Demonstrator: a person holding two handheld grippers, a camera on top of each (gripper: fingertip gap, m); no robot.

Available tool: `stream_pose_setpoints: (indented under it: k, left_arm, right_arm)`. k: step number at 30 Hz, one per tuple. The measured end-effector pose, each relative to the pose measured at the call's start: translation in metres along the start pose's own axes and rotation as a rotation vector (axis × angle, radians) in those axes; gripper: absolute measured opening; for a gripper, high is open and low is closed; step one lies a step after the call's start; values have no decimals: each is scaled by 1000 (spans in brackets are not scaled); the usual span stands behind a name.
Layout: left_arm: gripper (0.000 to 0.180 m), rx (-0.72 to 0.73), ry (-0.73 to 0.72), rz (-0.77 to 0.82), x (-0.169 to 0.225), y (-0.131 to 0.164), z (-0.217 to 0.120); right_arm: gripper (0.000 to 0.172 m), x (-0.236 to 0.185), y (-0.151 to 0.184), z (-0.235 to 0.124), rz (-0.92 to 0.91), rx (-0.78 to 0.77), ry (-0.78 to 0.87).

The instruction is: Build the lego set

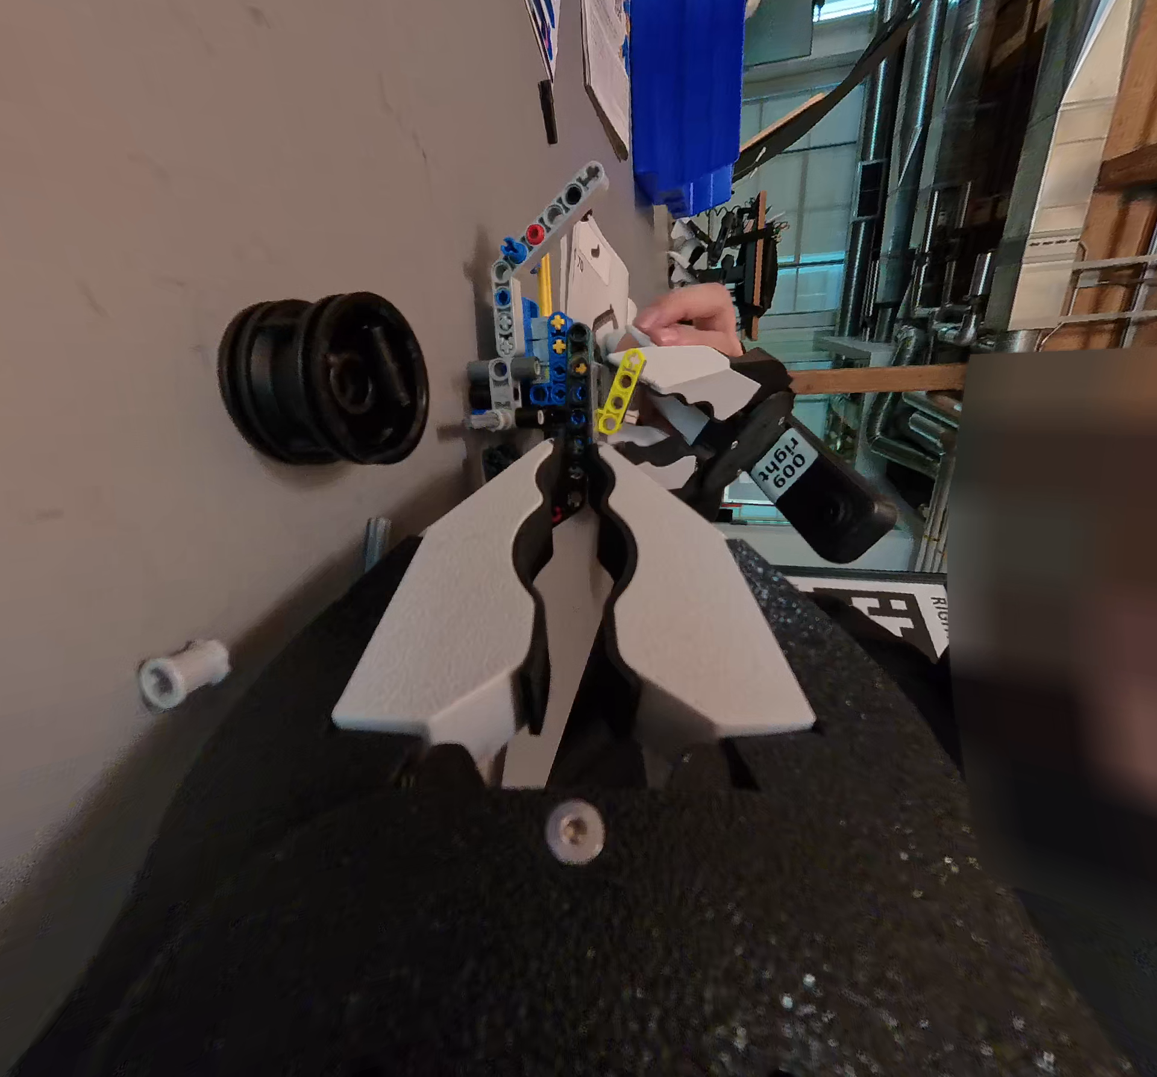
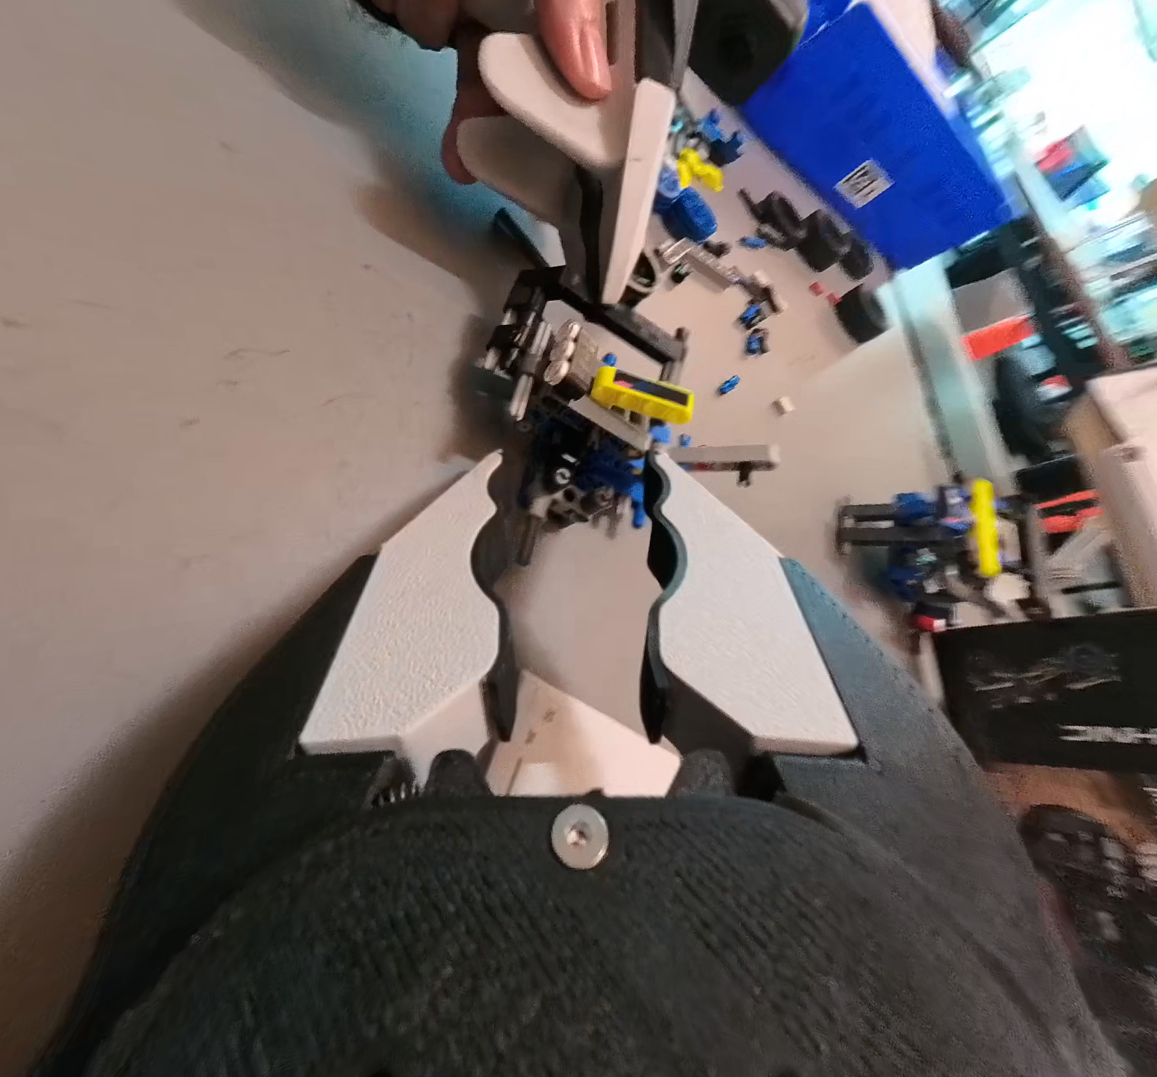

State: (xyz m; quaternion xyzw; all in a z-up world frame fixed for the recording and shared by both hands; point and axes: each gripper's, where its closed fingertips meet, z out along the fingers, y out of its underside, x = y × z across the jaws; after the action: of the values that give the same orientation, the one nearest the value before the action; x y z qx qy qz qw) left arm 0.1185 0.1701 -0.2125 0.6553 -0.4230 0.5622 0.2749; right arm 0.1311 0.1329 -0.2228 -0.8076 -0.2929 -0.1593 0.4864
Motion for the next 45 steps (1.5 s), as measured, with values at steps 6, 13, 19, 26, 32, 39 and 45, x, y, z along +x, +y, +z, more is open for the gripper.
stream_pose_setpoints:
  k: [6,13,19,26,32,39,45]
  left_arm:
    - [4,25,5,-1,3,1,-1]
    - [5,38,7,-23,4,6,3]
    - [5,32,-7,-21,6,8,3]
    - [4,59,-26,1,5,3,3]
    - [4,72,-23,16,7,-4,5]
    - [4,51,-21,15,7,-4,8]
    - [4,55,32,-28,6,-2,9]
  right_arm:
    - [13,-10,-13,-11,199,65,-97]
    - [3,-16,-18,-5,323,58,-130]
    - [3,-23,-16,-4,312,32,-165]
    - [0,-18,-17,-2,265,40,-114]
    - [6,1,-14,-11,226,60,-42]
    - [16,0,-12,-12,360,97,-195]
    - [2,-10,-12,-5,346,69,-195]
